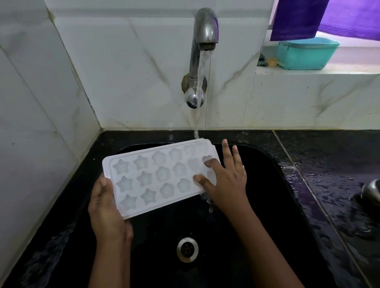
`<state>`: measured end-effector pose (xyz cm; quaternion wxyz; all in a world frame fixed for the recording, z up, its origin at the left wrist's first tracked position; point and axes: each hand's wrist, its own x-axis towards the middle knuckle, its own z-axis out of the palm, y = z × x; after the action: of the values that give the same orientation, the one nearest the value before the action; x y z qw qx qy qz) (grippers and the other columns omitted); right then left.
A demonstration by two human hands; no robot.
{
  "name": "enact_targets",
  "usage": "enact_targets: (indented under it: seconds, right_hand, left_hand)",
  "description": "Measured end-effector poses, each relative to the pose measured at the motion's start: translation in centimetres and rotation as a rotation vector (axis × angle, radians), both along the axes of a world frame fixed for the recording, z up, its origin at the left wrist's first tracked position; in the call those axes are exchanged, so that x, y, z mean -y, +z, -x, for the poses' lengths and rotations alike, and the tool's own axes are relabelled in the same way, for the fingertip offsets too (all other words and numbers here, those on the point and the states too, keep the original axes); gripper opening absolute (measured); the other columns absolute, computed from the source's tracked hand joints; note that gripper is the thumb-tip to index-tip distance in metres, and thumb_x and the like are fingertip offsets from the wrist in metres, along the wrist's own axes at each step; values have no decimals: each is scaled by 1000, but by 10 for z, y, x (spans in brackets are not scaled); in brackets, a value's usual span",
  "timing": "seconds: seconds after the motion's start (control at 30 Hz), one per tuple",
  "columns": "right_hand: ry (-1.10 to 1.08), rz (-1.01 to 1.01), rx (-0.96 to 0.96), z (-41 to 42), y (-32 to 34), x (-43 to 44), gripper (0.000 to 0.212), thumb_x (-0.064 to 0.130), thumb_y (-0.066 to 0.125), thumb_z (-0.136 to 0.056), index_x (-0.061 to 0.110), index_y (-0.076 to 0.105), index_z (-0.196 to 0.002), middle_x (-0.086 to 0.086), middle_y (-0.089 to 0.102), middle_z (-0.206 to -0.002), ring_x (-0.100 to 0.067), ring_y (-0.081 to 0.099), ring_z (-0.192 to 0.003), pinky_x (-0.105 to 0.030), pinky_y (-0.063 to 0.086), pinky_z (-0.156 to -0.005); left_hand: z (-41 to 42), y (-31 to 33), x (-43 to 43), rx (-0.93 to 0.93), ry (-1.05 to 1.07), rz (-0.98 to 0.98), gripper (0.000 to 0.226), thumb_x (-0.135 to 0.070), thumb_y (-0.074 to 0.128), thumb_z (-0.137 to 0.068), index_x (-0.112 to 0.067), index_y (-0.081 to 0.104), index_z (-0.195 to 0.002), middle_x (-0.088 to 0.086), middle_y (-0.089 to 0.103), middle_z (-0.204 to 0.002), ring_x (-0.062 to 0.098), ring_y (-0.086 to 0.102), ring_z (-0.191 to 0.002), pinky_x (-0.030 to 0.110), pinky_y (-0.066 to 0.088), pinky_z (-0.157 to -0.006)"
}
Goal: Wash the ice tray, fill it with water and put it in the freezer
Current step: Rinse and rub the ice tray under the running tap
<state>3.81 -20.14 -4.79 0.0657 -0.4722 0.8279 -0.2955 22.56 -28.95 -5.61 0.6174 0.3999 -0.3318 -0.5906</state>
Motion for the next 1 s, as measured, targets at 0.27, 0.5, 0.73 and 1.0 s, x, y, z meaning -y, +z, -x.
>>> enact_targets:
  seconds: [0.27, 0.5, 0.73, 1.0]
  right_hand:
    - [-47, 262, 294, 21, 5, -7, 44, 15, 61, -90, 26, 43, -129, 1, 44, -134, -9, 42, -115, -11, 26, -83]
    - [-129, 305, 272, 62, 3, -31, 43, 7, 60, -89, 21, 49, -128, -3, 47, -131, -12, 43, -111, -12, 26, -83]
    - [-162, 156, -108, 33, -11, -38, 40, 33, 53, -92, 24, 51, -131, -7, 15, -159, -22, 3, -146, -51, 11, -113]
    - [147, 311, -347, -37, -24, -28, 35, 49, 38, -96, 30, 64, -84, -1, 24, -157, -20, 12, -147, -47, 12, -114]
  left_hand:
    - [9, -4, -4, -18, -274, -135, 23, -27, 40, -103, -25, 59, -116, -1, 71, -106, 16, 69, -89, 39, 55, -69]
    - [43, -6, -33, -63, -559, -245, 30, -28, 55, -92, -39, 57, -120, -2, 74, -105, 24, 72, -92, 46, 59, -65]
    - [61, -10, -45, -233, -487, -274, 37, -25, 49, -97, -33, 52, -133, 4, 69, -118, 25, 71, -96, 43, 59, -62]
    - [75, -15, -52, -281, -503, -317, 43, -38, 49, -93, -31, 49, -135, 4, 71, -115, 22, 70, -100, 37, 59, -70]
